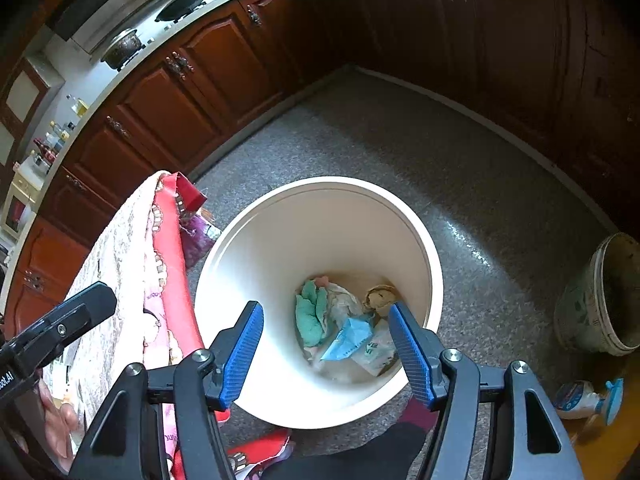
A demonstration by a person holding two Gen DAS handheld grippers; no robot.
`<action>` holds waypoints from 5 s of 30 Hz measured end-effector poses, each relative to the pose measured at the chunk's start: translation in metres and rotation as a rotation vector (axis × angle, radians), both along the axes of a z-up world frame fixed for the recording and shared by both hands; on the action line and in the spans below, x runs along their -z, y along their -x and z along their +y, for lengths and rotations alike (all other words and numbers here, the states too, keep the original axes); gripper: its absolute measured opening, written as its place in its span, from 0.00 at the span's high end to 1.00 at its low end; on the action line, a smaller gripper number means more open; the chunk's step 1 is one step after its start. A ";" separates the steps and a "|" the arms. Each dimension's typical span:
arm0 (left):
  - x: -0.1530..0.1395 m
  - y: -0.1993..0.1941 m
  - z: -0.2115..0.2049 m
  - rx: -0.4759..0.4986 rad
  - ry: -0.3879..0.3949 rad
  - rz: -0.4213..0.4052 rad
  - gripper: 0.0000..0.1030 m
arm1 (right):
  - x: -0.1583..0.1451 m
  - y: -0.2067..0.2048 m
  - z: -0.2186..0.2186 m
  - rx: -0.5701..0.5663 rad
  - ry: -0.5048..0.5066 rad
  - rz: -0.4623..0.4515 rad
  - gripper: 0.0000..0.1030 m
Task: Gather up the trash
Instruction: 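Move both open tools back over the trash on the table, then grasp the white sponge with left tool while right tool grasps green-labelled tissue pack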
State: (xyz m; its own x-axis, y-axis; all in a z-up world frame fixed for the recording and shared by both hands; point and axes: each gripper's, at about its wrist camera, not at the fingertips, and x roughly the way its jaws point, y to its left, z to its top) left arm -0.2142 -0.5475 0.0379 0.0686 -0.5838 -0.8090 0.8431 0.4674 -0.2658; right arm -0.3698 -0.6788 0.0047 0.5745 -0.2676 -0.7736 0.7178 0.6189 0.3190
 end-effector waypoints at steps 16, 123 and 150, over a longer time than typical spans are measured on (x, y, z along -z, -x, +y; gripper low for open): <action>-0.035 -0.012 0.071 -0.112 0.029 -0.042 0.33 | -0.026 -0.018 0.030 -0.032 0.115 0.022 0.38; 0.043 -0.219 0.434 -0.700 -0.089 0.081 0.61 | 0.000 -0.428 0.348 -0.922 0.116 0.061 0.33; -0.031 -0.174 0.401 -0.618 -0.001 -0.032 0.65 | -0.058 -0.322 0.319 -0.874 0.158 -0.096 0.64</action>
